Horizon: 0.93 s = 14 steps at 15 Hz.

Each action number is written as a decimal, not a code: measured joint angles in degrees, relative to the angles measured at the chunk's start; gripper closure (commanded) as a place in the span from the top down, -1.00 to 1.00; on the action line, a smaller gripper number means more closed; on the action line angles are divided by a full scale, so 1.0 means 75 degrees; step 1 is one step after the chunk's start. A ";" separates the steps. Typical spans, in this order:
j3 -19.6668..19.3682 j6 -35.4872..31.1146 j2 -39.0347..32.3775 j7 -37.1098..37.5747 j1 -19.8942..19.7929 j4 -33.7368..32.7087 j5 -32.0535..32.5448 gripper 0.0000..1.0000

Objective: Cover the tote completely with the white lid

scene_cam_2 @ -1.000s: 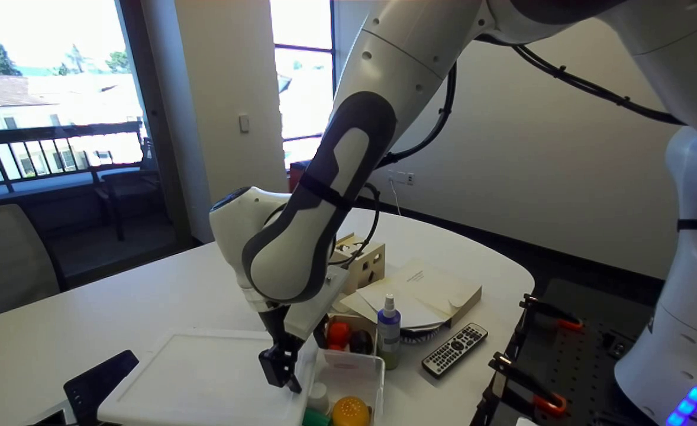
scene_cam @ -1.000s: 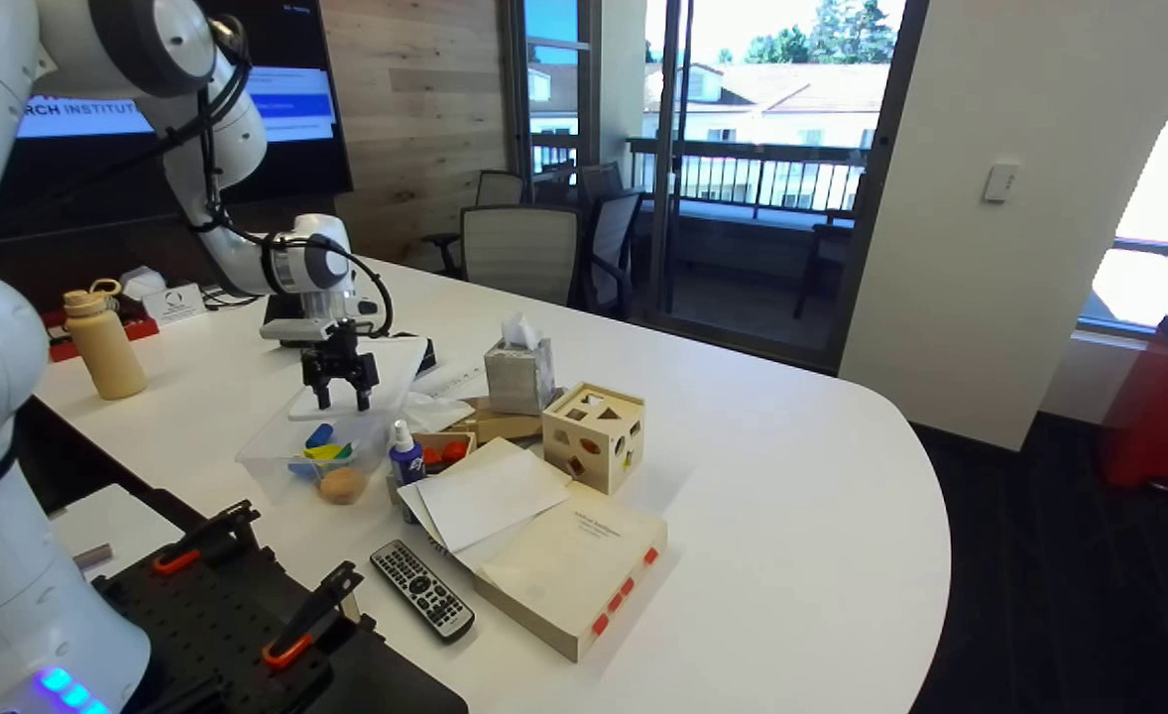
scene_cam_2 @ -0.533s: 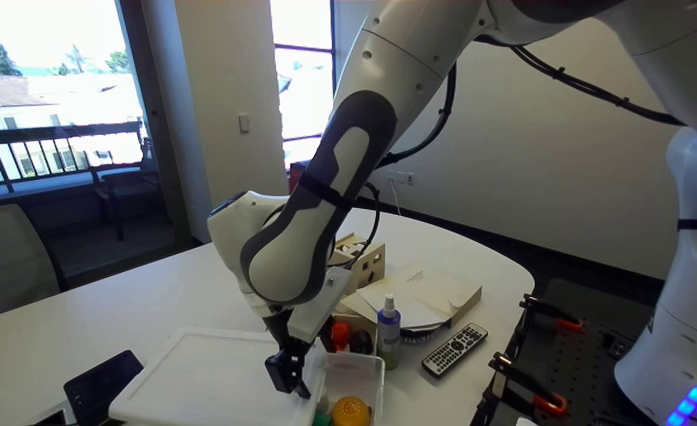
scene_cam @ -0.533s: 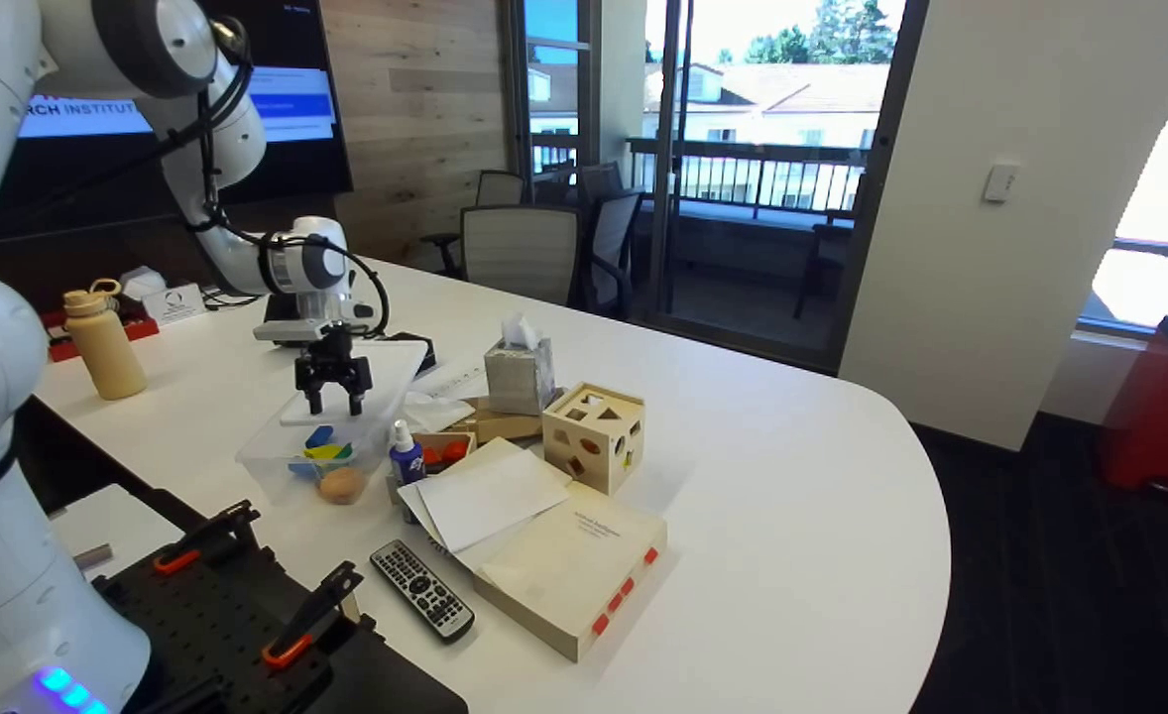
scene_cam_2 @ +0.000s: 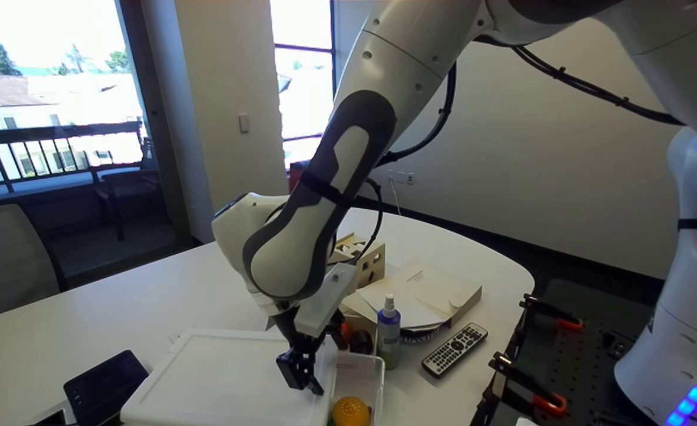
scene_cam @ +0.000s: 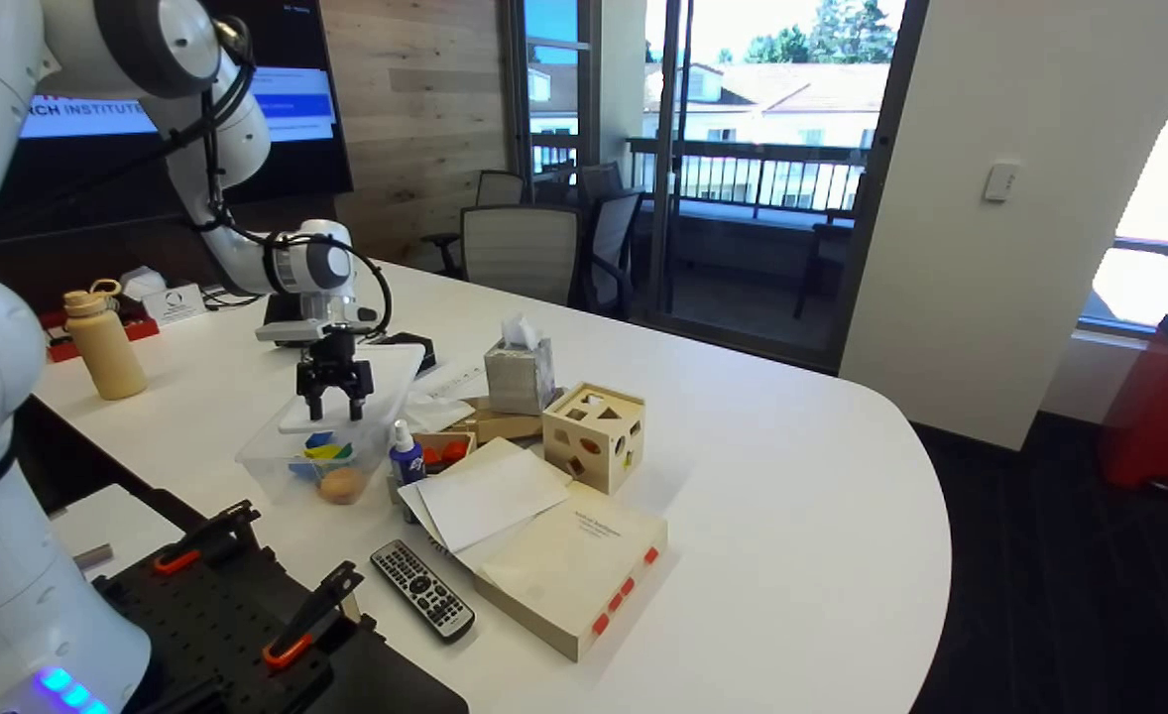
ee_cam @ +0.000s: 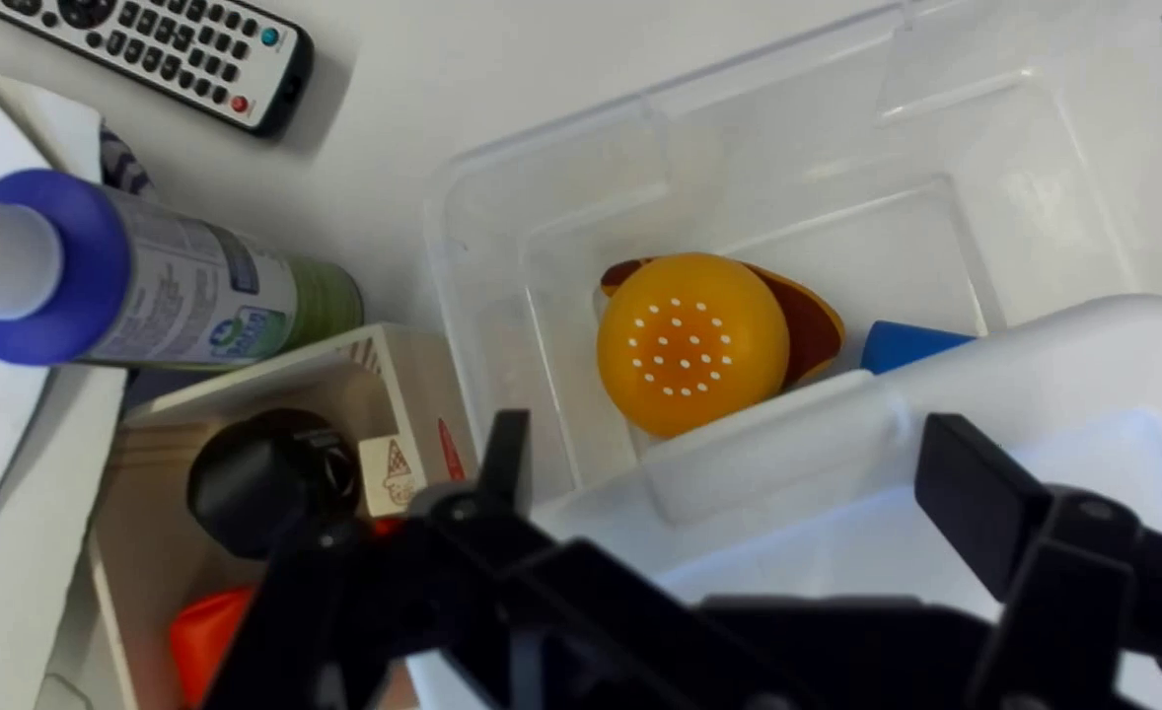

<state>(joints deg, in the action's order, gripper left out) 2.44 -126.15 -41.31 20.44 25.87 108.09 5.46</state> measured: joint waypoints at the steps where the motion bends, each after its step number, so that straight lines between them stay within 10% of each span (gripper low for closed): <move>1: 0.0000 0.0114 -0.0004 -0.0005 -0.0021 0.0000 0.0000 1.00; 14: 0.0228 0.0925 -0.0278 -0.0178 -0.0197 -0.0037 0.0000 1.00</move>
<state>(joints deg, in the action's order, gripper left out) 4.15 -119.21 -43.39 19.10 24.40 107.81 5.46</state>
